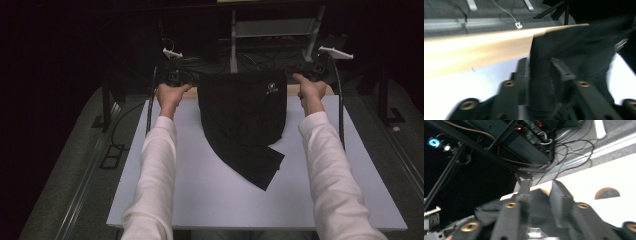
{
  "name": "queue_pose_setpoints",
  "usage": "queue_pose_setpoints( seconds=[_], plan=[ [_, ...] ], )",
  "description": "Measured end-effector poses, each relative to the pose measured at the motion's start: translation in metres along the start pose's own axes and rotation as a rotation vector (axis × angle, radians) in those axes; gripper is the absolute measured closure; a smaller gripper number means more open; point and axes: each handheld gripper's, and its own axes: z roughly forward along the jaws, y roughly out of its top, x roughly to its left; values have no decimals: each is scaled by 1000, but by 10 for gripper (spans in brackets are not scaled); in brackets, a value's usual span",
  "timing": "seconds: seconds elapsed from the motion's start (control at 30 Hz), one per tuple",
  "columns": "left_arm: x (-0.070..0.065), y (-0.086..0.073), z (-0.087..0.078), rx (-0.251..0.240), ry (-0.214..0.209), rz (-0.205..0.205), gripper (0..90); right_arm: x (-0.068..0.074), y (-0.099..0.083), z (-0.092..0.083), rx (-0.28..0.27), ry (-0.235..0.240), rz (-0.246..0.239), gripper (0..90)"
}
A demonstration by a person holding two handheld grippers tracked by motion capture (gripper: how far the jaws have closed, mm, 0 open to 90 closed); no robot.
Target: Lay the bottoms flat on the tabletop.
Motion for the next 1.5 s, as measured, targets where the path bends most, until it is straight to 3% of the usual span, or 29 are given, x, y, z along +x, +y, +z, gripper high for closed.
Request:
queue_pose_setpoints(
  seconds=[0.03, 0.07, 0.1, 0.2, 0.27, 0.33, 0.4, 0.43, 0.47, 0.5, 0.6, 0.67, 0.7, 0.73, 0.77, 0.8, 0.83, 0.87, 0.9, 1.03, 1.1, 1.2, 1.23, 1.33, 1.5],
  plan=[
    [5, -8, 6, 0, 6, -21, 621, -10, -16, 7, 1, -27, -5, 614],
    [9, -16, 10, 3, 13, -28, 621, -10, -16, 7, 1, -27, -5, 614],
    [14, -30, 16, 11, 17, -35, 579, -22, -31, 13, 53, -47, -34, 590],
    [16, -41, 17, 3, 24, -31, 536, -30, -40, 13, 73, -63, -56, 574],
    [15, -54, 13, -37, -26, -35, 475, -40, -51, 12, 109, -88, -84, 544],
    [14, -57, 12, -46, -42, -31, 434, -44, -57, 10, 128, -96, -112, 520],
    [11, -64, 10, -66, -62, -16, 393, -44, -59, 8, 138, -102, -127, 505],
    [7, -69, 7, -81, -77, -4, 369, -44, -64, 5, 147, -104, -161, 470],
    [7, -69, 7, -81, -77, -4, 353, -44, -64, 5, 147, -104, -161, 470],
    [6, -72, 6, -91, -88, -3, 340, -41, -69, 1, 160, -106, -204, 431],
    [0, -80, 1, -127, -132, 8, 309, -39, -72, -3, 173, -88, -237, 383],
    [-6, -87, -1, -146, -155, 20, 226, -35, -78, -9, 194, -53, -289, 265],
    [-6, -87, -1, -146, -155, 20, 186, -35, -78, -9, 194, -53, -289, 265],
    [-8, -90, -1, -153, -161, 22, 186, -33, -80, -11, 205, -45, -309, 205],
    [-11, -93, -1, -161, -171, 23, 108, -30, -85, -16, 230, -41, -347, 124],
    [-14, -96, -1, -169, -178, 28, 108, -30, -85, -16, 230, -41, -347, 124],
    [-16, -99, -1, -176, -182, 33, 11, -28, -90, -22, 228, -36, -378, 66],
    [-19, -102, -1, -182, -188, 34, 11, -28, -90, -22, 228, -36, -378, 66],
    [-26, -108, -3, -194, -194, 42, 0, -26, -94, -30, 211, -30, -396, 0],
    [-36, -118, -7, -201, -209, 63, 0, -26, -107, -47, 199, 5, -418, 0],
    [-44, -125, -9, -195, -204, 97, 0, -27, -111, -51, 202, 7, -422, 0],
    [-61, -141, -12, -177, -215, 159, 0, -27, -128, -61, 234, -16, -470, 0],
    [-61, -141, -12, -177, -215, 159, 0, -27, -132, -63, 241, -14, -474, 0],
    [-75, -155, -12, -162, -227, 213, 0, -27, -140, -67, 254, -12, -482, 0],
    [-91, -170, -6, -115, -266, 252, 0, -26, -162, -71, 295, -24, -524, 0]
  ],
)
